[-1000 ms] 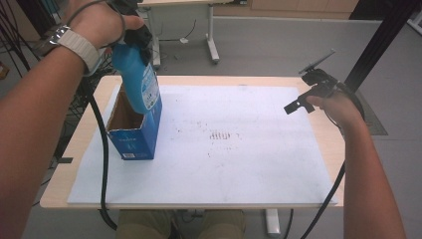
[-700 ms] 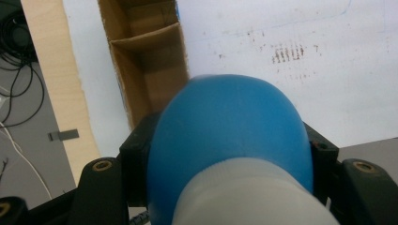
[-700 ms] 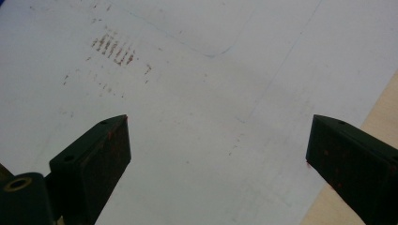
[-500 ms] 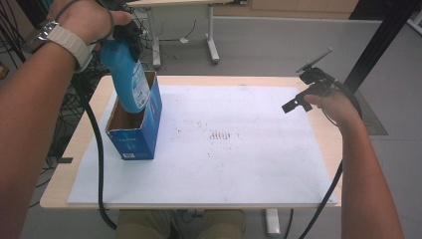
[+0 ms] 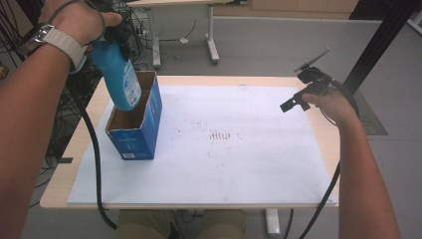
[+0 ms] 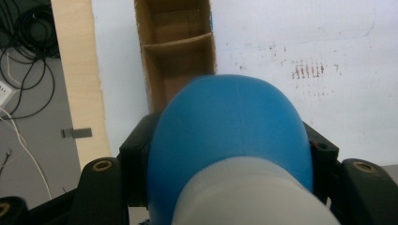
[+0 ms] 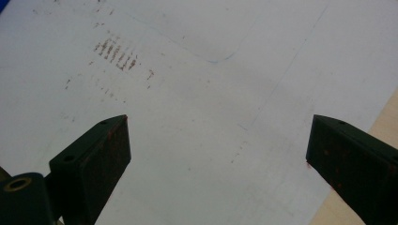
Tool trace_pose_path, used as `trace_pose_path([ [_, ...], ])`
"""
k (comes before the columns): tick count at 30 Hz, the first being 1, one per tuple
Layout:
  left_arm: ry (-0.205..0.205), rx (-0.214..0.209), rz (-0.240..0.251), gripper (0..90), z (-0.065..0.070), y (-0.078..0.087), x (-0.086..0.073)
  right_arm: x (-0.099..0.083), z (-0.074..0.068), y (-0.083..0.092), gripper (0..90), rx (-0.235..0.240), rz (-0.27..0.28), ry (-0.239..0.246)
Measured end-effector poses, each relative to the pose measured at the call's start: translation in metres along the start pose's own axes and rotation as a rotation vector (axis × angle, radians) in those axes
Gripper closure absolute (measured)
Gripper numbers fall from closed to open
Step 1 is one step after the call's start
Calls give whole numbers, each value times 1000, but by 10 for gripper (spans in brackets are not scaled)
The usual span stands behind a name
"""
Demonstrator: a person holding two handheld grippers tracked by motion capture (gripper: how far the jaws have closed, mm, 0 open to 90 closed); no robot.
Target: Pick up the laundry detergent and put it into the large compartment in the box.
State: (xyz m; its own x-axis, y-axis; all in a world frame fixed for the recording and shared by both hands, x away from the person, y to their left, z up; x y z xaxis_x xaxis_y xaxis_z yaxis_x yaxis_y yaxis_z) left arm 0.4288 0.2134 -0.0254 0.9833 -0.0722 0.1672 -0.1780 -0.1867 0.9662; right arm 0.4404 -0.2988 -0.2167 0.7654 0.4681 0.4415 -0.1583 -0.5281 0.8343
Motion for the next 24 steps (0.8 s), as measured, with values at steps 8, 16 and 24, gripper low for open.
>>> trace_pose_path([
  [8, 24, -8, -4, 379, -6, -6, 1, 2, -1, -2, 65, 0, -5, 6],
  [16, 33, -7, -17, 379, -9, -15, 2, 0, 0, -4, 65, 2, -6, 1],
  [24, 39, 10, -17, 379, -11, -22, 4, -1, 2, -5, 64, 2, -6, -4],
])
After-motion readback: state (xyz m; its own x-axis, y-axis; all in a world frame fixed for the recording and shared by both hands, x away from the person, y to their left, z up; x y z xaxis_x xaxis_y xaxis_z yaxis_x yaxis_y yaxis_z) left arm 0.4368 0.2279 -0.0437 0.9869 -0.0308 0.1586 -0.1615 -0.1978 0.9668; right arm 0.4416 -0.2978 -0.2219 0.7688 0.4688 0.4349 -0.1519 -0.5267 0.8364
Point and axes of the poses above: each handheld gripper's, and its own axes: y roughly backward along the jaws, x roughly out of its top, z roughly to its right, the point moved 10 cm from there along -y, roughly forward along the jaws, and after that the axes turned 14 degrees about x, right-handed, at the moved point
